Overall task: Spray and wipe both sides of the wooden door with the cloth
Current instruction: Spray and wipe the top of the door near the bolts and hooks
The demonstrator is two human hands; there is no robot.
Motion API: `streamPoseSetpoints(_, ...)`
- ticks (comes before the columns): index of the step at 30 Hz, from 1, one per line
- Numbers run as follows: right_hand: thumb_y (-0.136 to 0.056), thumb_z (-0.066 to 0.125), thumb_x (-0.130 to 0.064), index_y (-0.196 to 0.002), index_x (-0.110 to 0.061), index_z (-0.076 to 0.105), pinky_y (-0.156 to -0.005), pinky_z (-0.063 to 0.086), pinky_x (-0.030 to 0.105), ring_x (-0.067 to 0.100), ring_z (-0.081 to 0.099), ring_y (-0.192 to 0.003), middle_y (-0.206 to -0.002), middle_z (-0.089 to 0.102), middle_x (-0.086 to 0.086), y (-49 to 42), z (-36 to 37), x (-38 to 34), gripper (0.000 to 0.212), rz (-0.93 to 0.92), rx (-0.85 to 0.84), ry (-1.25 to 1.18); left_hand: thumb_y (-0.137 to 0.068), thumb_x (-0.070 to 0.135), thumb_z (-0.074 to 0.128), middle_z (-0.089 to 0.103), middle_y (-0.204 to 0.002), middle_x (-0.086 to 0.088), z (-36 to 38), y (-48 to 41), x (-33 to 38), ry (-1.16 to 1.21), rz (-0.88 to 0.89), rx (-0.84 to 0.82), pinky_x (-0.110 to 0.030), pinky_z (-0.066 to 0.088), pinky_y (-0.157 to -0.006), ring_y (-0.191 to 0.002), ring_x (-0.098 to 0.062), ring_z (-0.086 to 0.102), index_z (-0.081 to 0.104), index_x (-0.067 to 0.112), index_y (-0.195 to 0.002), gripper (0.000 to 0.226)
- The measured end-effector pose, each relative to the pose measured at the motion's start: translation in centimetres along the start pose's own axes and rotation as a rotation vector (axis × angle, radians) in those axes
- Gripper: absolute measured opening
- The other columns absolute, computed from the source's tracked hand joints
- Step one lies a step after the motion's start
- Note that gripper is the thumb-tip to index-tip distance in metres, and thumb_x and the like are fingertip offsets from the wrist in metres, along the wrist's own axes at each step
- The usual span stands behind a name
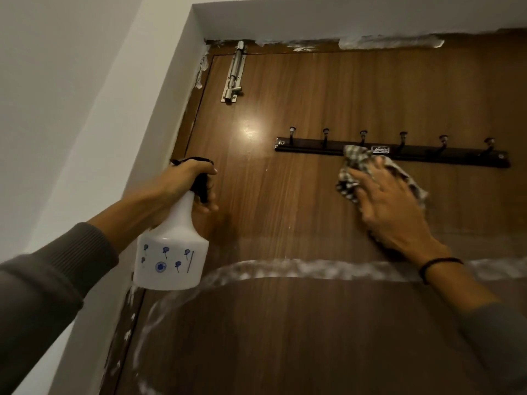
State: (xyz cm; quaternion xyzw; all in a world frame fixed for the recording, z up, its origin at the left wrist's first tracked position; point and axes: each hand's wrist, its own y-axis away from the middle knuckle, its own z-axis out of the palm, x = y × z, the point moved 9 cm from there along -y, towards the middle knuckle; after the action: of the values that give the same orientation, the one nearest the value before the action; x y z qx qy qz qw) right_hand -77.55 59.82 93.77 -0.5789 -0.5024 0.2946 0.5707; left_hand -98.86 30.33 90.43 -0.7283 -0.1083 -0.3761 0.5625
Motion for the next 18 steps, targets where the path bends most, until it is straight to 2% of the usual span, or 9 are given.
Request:
streamPoseSetpoints(5,-0.107,0.038,-0.024,-0.151,-0.023,0.045,-0.124,0.016,0.045,0.027,0.019,-0.154,-0.162,0.033,0.013,3.4,-4.0,8.5,0.044,0.153,0.059,-0.021,-0.091,0.025,0.060,0.067,-0.072,-0.019,5.5,0.1,2.1,0.072,-0.007,-0.087,-0.035,0.057,-0.056,-0.072,-0.040,0.072,0.061,0.007,-0.070,0.028)
streamPoseSetpoints(7,-0.107,0.042,-0.017,-0.151,-0.022,0.045,-0.124,0.015,0.041,0.026,0.018,-0.154,-0.163,0.031,0.012,3.5,-4.6,9.1,0.045,0.144,0.019,-0.068,-0.088,0.025,0.062,0.067,-0.071,-0.019,8.4,0.3,3.2,0.114,-0.021,-0.123,-0.036,0.057,-0.057,-0.073,-0.041,0.073,0.063,0.008,-0.066,0.029)
streamPoseSetpoints(11,-0.110,0.037,-0.022,-0.153,-0.025,0.042,-0.122,0.015,0.033,0.024,0.022,-0.153,-0.164,0.029,0.004,3.7,-6.4,9.0,0.044,0.191,-0.004,-0.252,-0.091,0.023,0.061,0.068,-0.069,-0.019,15.0,1.5,5.2,0.165,-0.020,-0.195,-0.034,0.057,-0.054,-0.072,-0.041,0.074,0.062,0.007,-0.068,0.028)
streamPoseSetpoints(14,-0.110,0.037,-0.024,-0.154,-0.029,0.039,-0.123,0.027,0.048,0.022,0.030,-0.150,-0.162,0.035,0.001,4.5,-8.5,9.3,0.044,0.190,0.090,-0.379,-0.091,0.018,0.062,0.062,-0.061,-0.015,19.4,2.4,5.4,0.210,-0.051,-0.213,-0.032,0.055,-0.049,-0.059,-0.035,0.069,0.059,0.007,-0.064,0.029)
streamPoseSetpoints(16,-0.110,0.037,-0.025,-0.153,-0.033,0.039,-0.122,0.030,0.048,0.020,0.032,-0.149,-0.160,0.038,0.000,4.9,-9.8,9.8,0.044,0.191,0.135,-0.412,-0.089,0.014,0.062,0.053,-0.055,-0.009,21.5,2.4,5.2,0.230,-0.075,-0.191,-0.028,0.049,-0.041,-0.045,-0.024,0.056,0.055,0.010,-0.060,0.030)
streamPoseSetpoints(18,-0.110,0.036,-0.025,-0.153,-0.034,0.040,-0.121,0.033,0.043,0.017,0.038,-0.144,-0.158,0.041,-0.001,5.1,-10.9,9.9,0.043,0.187,0.169,-0.431,-0.089,0.015,0.062,0.050,-0.052,-0.004,22.9,2.9,4.8,0.163,-0.102,-0.188,-0.025,0.044,-0.039,-0.040,-0.016,0.048,0.053,0.013,-0.058,0.032)
